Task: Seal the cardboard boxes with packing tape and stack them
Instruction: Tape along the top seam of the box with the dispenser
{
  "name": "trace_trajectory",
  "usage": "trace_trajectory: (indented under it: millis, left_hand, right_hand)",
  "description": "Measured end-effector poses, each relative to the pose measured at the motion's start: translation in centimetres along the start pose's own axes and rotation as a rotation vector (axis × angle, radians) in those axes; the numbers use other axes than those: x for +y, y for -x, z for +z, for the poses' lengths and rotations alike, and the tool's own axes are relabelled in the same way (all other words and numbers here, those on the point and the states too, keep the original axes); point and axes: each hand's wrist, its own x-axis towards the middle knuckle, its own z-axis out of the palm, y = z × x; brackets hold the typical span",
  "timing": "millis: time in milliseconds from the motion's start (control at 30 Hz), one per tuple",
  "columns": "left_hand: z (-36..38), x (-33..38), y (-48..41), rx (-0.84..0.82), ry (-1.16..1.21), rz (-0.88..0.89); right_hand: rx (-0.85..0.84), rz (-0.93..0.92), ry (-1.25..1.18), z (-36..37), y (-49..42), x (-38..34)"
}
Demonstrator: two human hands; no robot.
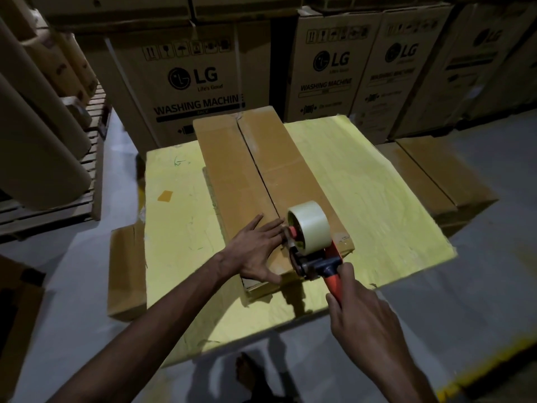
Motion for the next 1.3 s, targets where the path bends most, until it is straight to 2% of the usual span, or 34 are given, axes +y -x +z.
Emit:
trace_trajectory:
  millis: [300, 533, 667, 833, 1033, 1300]
  left_hand:
    - [0.0, 0.7, 0.2, 0.006, -0.053, -0.001]
    - [0.4, 2.7, 0.1, 0.0, -0.013, 0.054]
    - [0.4, 2.5, -0.4, -0.03, -0.042, 0.161]
    - [0.4, 2.3, -0.5, 0.017, -0.011, 0.219]
    - [1.0, 2.2, -0.8, -0.014, -0.031, 0.201]
    - [0.5, 2.6, -0.9, -0.045, -0.006, 0.18]
  right_hand:
    - [0.004, 0.053, 0.012, 1.4, 3.3, 1.0]
    - [0.034, 0.043, -0.15, 4.4, 3.6, 2.6]
    - [0.035, 0.054, -0.236, 6.5, 3.7, 4.0]
    - [0.081, 0.06, -0.304, 8.0, 4.4, 5.8]
    - [0.072, 0.061, -0.268, 9.1, 6.4, 7.6]
    - [0.122, 0.08, -0.444, 13.7, 5.6, 9.2]
